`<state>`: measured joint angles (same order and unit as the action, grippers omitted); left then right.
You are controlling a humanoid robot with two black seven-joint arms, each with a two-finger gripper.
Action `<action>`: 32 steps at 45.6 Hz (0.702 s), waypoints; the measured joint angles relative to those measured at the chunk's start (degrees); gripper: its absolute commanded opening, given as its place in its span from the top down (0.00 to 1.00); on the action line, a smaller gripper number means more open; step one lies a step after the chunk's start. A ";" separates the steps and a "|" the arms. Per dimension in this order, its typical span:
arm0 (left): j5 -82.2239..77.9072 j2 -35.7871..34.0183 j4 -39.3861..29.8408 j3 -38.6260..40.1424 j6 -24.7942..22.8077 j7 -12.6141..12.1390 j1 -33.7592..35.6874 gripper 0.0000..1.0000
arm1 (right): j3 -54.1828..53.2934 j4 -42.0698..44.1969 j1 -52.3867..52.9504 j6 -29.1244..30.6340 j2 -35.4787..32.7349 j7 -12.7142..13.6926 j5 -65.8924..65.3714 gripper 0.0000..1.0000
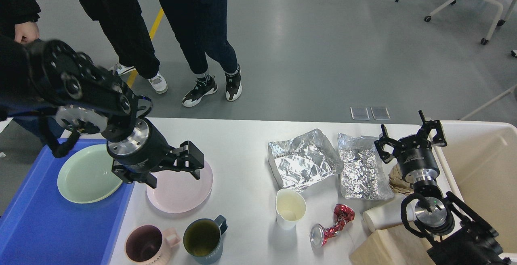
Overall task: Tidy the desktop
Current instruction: 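Lower the left gripper and grasp the dark teal mug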
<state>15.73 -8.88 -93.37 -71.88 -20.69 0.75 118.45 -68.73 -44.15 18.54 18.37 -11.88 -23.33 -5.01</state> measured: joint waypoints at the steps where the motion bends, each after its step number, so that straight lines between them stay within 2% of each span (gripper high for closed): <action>1: -0.12 0.80 0.18 0.53 1.42 -0.04 -1.22 0.03 | 0.00 0.00 0.00 0.00 0.00 0.00 0.00 0.00; 5: -1.05 3.56 0.90 1.67 4.73 -0.09 -4.78 0.03 | 0.00 0.00 0.00 0.00 0.00 0.00 0.00 0.00; 9: -4.00 4.94 1.99 3.36 6.04 -0.17 -7.74 0.03 | 0.00 0.00 0.00 0.00 0.00 0.00 0.00 0.00; 19: -16.34 5.26 2.61 4.08 5.69 -0.44 -10.82 0.04 | 0.00 0.00 0.00 0.00 0.01 -0.03 0.00 0.00; 27: -22.41 5.11 2.99 1.16 5.78 -2.20 -12.12 0.09 | 0.00 0.00 0.00 0.00 0.02 -0.03 0.00 0.00; 32: -24.67 5.28 3.53 1.18 6.24 -2.47 -14.21 0.12 | 0.00 0.00 0.00 0.00 0.02 -0.04 0.00 0.00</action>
<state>-8.94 -3.60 -89.84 -70.70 -14.45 -1.72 104.24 -68.73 -44.15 18.55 18.37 -11.87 -23.36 -5.01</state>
